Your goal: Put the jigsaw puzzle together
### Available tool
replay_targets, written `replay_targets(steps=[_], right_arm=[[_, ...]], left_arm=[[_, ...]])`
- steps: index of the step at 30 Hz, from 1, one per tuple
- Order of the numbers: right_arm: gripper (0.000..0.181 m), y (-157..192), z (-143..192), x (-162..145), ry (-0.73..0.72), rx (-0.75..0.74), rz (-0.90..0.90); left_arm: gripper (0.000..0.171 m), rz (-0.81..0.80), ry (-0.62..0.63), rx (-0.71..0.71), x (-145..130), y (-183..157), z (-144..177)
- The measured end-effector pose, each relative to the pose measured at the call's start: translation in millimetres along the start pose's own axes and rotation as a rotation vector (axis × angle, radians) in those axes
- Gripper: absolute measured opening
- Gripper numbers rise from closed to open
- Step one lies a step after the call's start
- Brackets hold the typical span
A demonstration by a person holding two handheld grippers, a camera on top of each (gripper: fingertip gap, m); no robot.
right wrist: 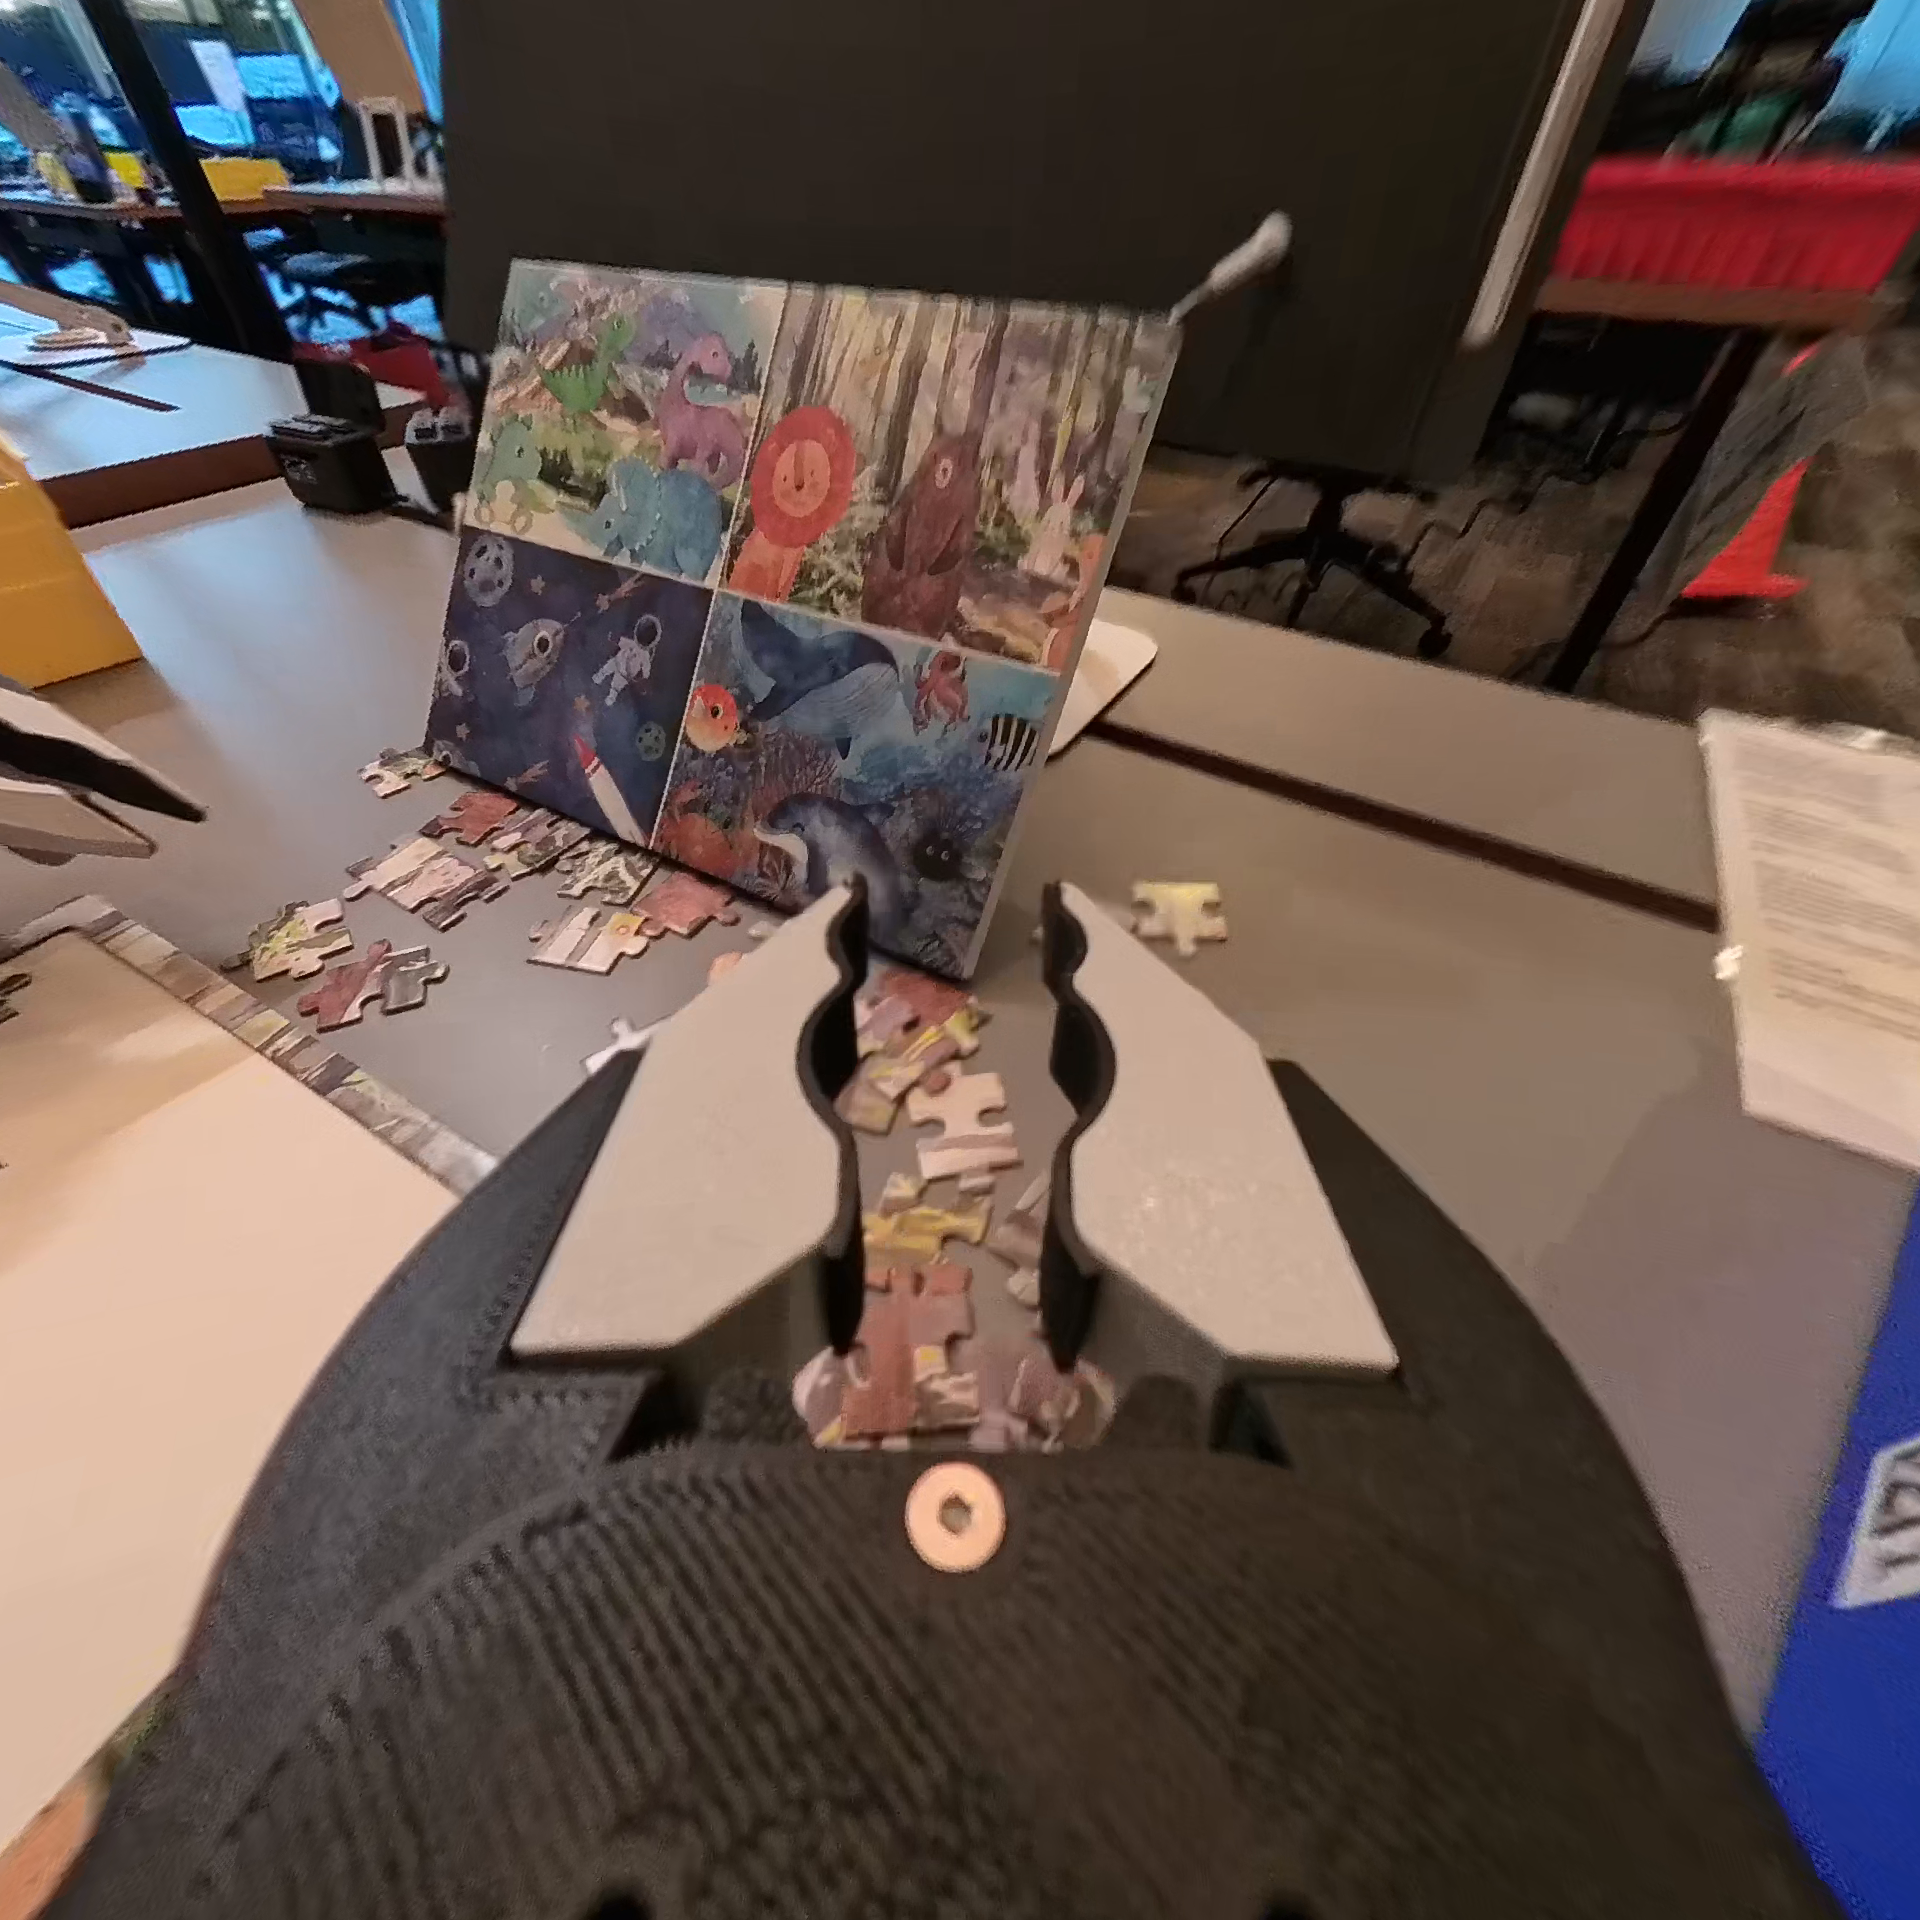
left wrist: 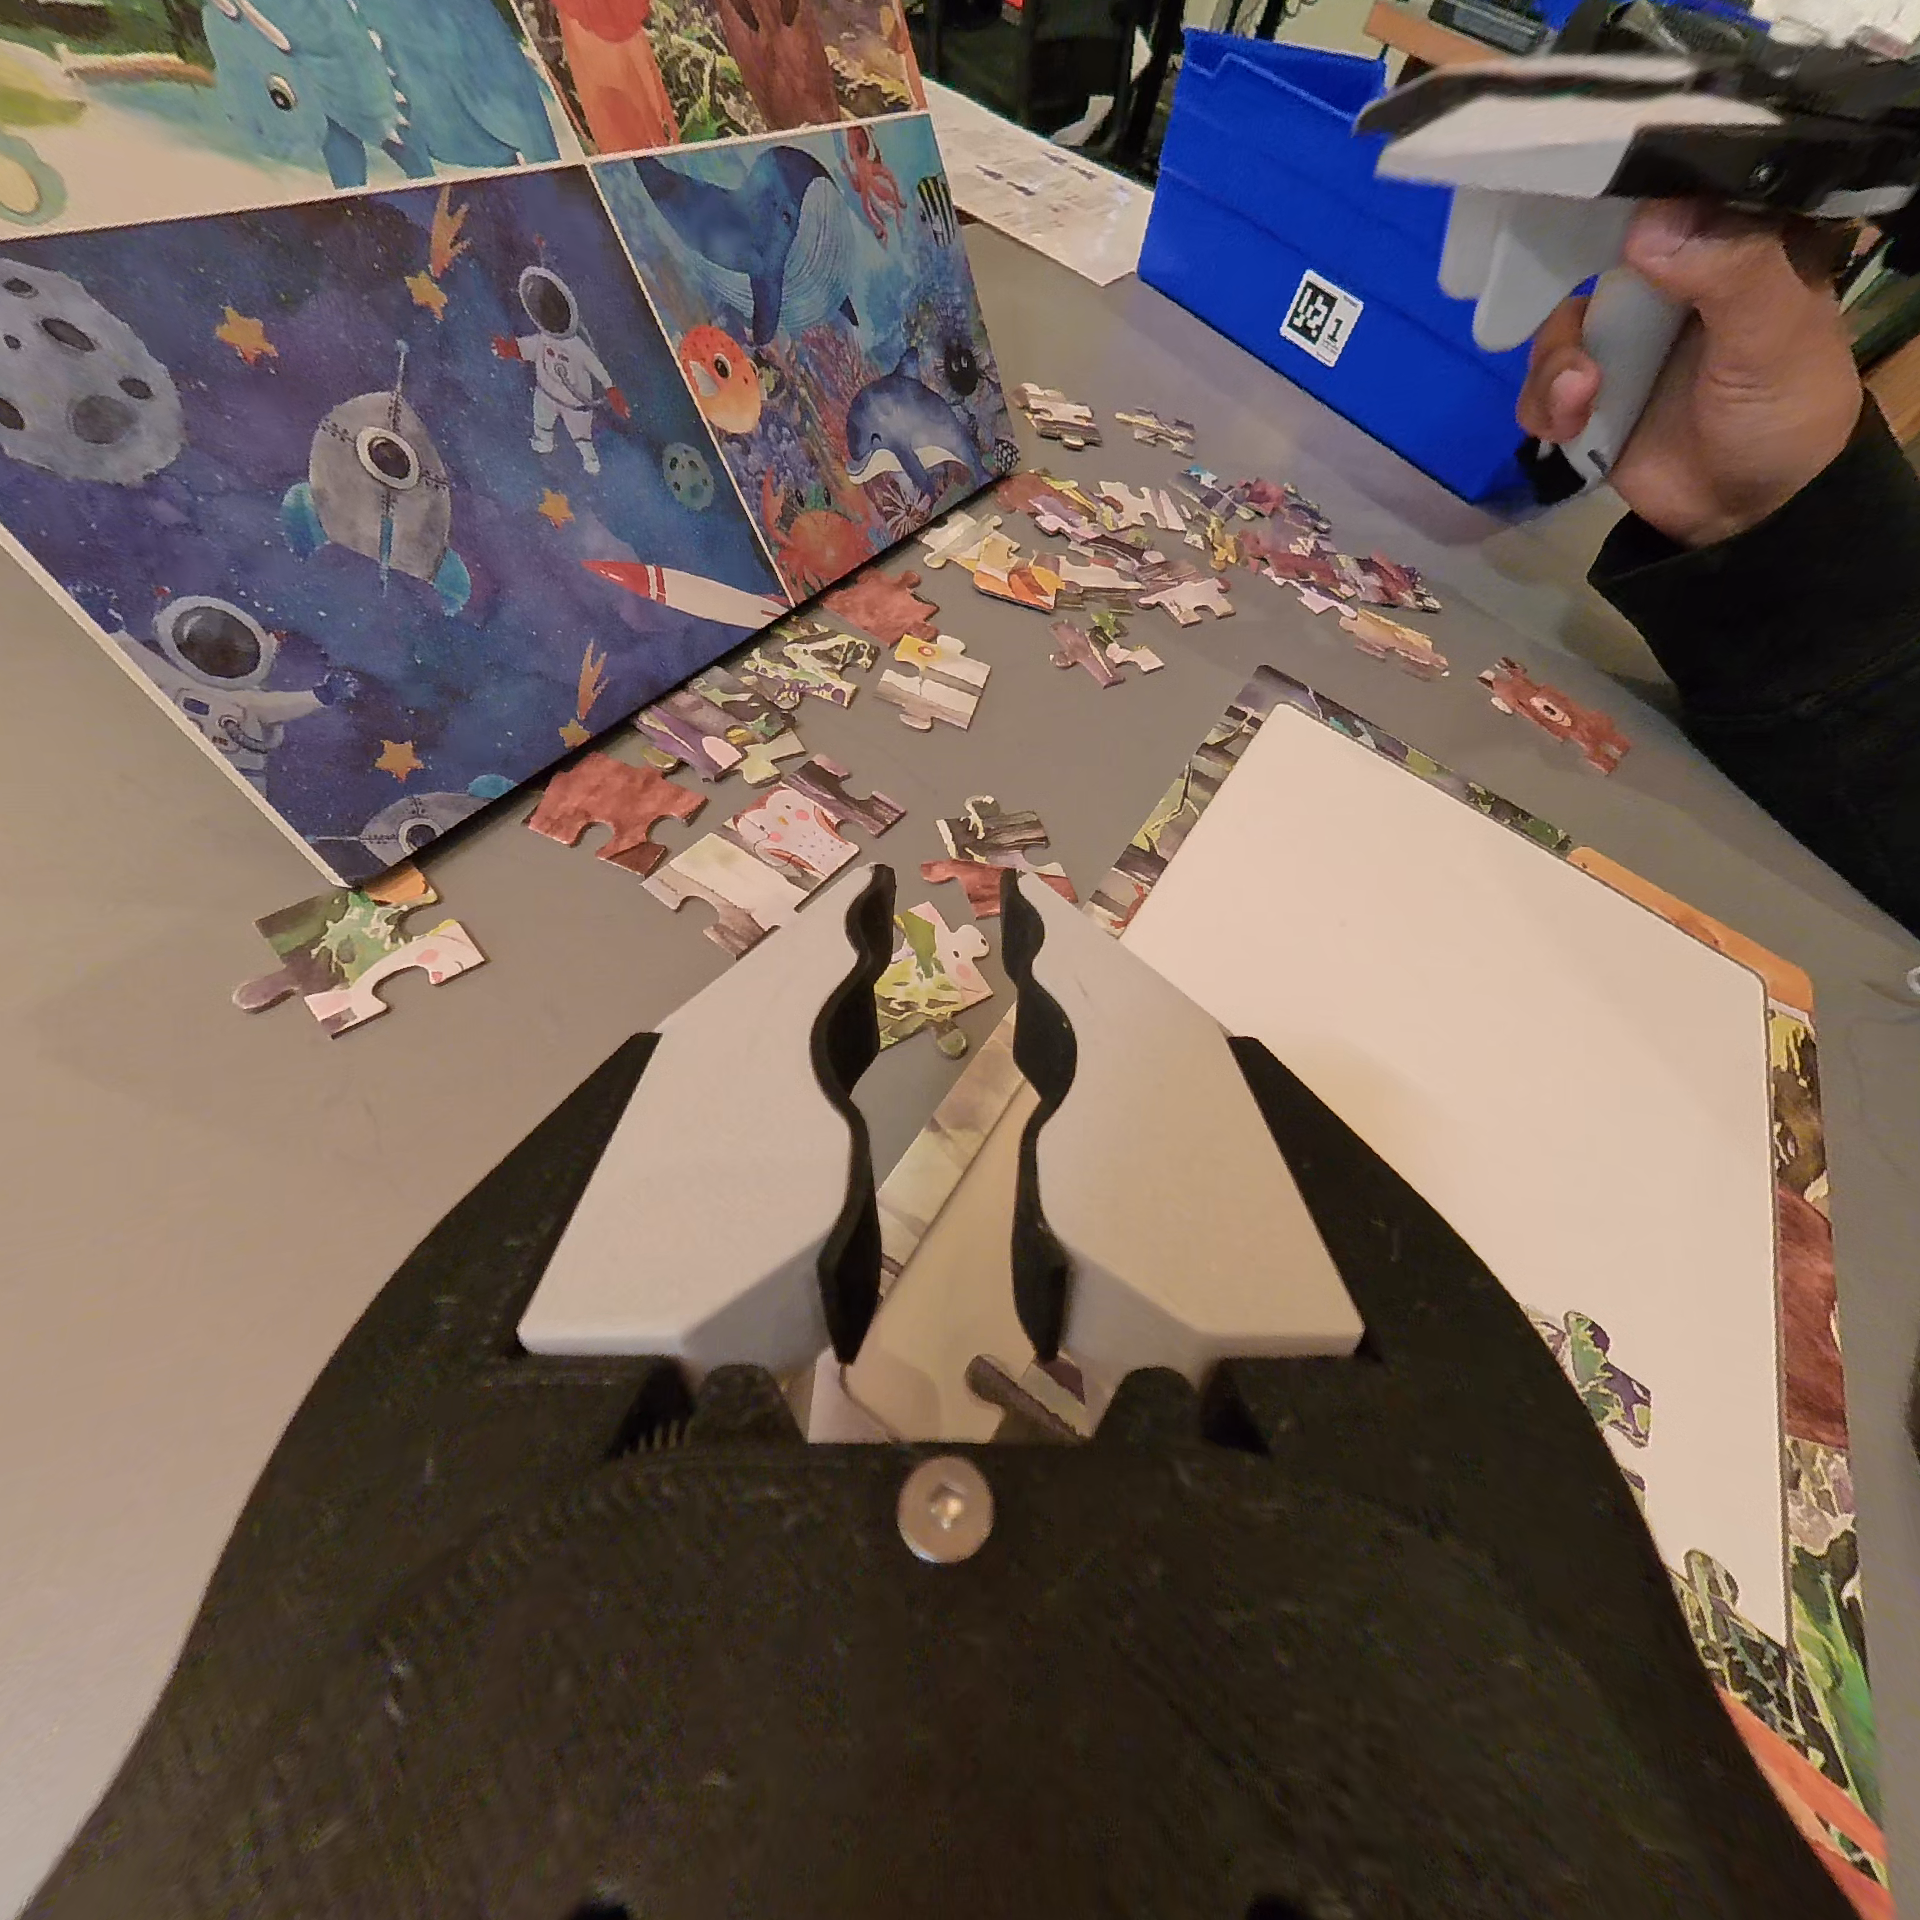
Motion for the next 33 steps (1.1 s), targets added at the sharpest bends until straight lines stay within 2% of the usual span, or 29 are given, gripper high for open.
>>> replay_targets(steps=[5, 10, 16, 33], right_arm=[[0.032, -7.5, -10.5, -27.5, 0.214, 0.038, -0.140], [0.040, -12.1, -11.0, -49.6, 0.411, -0.042, -0.143], [0.040, -10.1, -11.0, -64.6, 0.520, -0.059, -0.125], [0.033, -7.1, -10.5, -58.5, 0.485, -0.052, -0.090]], left_arm=[[0.019, 0.004, -0.002, -0.002, 0.0, 0.3, 0.1], [0.019, 0.004, -0.002, -0.003, 0.1, 0.2, 0.0], [0.019, -0.004, 0.000, -0.004, 0.4, -1.0, -0.3], [0.019, -0.008, -0.002, 0.001, 0.7, -0.9, -0.2]])
Point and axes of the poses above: each gripper's, where its closed fingertips meet, z back along the fingers, x out of its top, y = z × x across the jaws, the point moved 5 cm from there along z, back along the fingers, and after that the axes turned 11 degrees about -z, right-handed, at the moved point
